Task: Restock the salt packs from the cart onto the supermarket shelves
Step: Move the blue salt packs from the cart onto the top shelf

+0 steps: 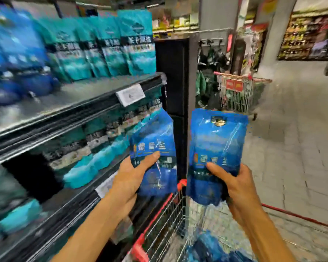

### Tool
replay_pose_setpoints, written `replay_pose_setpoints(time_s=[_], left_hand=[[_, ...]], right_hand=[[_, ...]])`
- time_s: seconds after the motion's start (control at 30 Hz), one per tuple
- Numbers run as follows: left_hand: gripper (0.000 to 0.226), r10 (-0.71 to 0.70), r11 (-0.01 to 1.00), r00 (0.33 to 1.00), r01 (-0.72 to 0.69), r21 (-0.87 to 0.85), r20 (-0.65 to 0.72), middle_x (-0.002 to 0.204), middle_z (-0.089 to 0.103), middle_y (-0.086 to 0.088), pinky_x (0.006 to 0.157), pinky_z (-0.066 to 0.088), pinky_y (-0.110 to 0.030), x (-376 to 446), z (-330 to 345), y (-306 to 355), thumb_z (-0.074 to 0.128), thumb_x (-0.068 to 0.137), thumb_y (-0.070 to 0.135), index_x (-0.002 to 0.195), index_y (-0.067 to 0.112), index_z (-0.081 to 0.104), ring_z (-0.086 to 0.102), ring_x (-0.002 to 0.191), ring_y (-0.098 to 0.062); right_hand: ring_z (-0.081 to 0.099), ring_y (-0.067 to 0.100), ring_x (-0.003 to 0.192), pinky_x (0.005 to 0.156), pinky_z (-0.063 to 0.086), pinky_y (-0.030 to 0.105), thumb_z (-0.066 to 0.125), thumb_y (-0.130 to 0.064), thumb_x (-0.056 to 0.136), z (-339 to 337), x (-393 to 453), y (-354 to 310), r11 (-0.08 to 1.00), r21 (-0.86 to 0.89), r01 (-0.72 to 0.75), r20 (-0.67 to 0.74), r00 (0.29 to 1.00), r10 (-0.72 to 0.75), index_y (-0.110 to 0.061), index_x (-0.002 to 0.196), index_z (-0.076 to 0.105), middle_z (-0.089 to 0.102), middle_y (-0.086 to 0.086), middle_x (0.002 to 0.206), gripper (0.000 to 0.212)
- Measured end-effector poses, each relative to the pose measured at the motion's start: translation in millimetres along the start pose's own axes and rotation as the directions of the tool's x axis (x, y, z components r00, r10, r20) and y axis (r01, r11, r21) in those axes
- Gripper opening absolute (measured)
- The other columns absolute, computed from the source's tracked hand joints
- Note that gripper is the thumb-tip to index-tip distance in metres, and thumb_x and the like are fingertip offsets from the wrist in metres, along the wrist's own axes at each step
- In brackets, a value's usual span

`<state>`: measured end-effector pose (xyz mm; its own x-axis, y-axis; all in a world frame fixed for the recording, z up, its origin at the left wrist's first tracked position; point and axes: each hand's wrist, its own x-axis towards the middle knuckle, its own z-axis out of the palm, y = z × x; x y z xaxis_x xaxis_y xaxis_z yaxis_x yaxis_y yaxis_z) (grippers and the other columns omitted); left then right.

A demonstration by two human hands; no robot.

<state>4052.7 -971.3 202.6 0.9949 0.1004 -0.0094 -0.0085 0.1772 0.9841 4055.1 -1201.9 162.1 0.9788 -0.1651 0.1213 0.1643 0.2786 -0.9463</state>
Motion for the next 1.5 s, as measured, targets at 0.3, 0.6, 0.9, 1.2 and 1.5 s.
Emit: replay_pose_setpoints(time_s=[0.3, 0.6, 0.9, 1.2, 1.5], left_hand=[[0.038, 0.245, 0.969, 0.925, -0.23, 0.086, -0.29, 0.109, 0.075, -0.002, 0.072, 0.061, -0.04, -72.3, -75.8, 112.9, 0.076, 0.073, 0.039, 0.109, 0.027, 0.072, 0.073, 0.095, -0.025], [0.045, 0.372, 0.927, 0.739, -0.274, 0.254, -0.561, 0.107, 0.076, -0.003, 0.082, 0.06, -0.041, -175.7, -164.5, 207.0, 0.077, 0.071, 0.035, 0.112, 0.016, 0.073, 0.073, 0.095, -0.021], [0.034, 0.424, 0.905, 0.589, -0.303, 0.299, -0.687, 0.108, 0.074, -0.008, 0.073, 0.062, -0.039, -247.9, -311.6, 284.8, 0.065, 0.087, 0.009, 0.121, 0.008, 0.066, 0.072, 0.087, -0.019], [0.029, 0.398, 0.915, 0.617, -0.217, 0.34, -0.679, 0.113, 0.073, -0.007, 0.092, 0.055, -0.04, -244.7, -443.8, 286.9, 0.07, 0.083, 0.004, 0.112, 0.011, 0.07, 0.068, 0.106, -0.023], [0.03, 0.443, 0.748, 0.642, 0.12, 0.652, -0.626, 0.078, 0.076, 0.014, 0.057, 0.054, -0.014, -253.2, -468.2, 270.5, 0.087, 0.069, 0.018, 0.096, 0.022, 0.072, 0.068, 0.063, 0.002]], right_hand=[[0.074, 0.025, 0.095, 0.077, 0.06, 0.039, 0.083, -0.025, 0.061, 154.1, 23.7, -48.4, 0.977, 0.199, 0.081, 0.473, 0.865, -0.168, -0.014, 0.104, 0.074, 0.076, 0.01, 0.105, 0.045], [0.074, 0.023, 0.09, 0.075, 0.062, 0.038, 0.078, -0.015, 0.068, 312.8, -40.4, -101.7, 0.93, 0.351, -0.11, 0.756, 0.619, -0.212, -0.003, 0.114, 0.068, 0.076, 0.01, 0.106, 0.048], [0.072, 0.023, 0.084, 0.083, 0.06, 0.046, 0.077, 0.002, 0.077, 480.9, -129.6, -116.3, 0.963, 0.207, -0.17, 0.888, 0.446, -0.112, -0.004, 0.103, 0.07, 0.076, 0.01, 0.096, 0.027], [0.071, 0.026, 0.092, 0.086, 0.059, 0.043, 0.081, 0.007, 0.071, 598.4, -169.5, -93.3, 0.996, 0.072, -0.058, 0.883, 0.469, -0.036, -0.009, 0.087, 0.068, 0.075, 0.014, 0.1, 0.026], [0.06, 0.024, 0.089, 0.067, 0.059, 0.039, 0.09, -0.033, 0.07, 600.1, -143.0, -73.5, 0.815, -0.262, 0.516, 0.924, 0.378, 0.058, -0.003, 0.115, 0.056, 0.063, 0.009, 0.107, 0.064]])
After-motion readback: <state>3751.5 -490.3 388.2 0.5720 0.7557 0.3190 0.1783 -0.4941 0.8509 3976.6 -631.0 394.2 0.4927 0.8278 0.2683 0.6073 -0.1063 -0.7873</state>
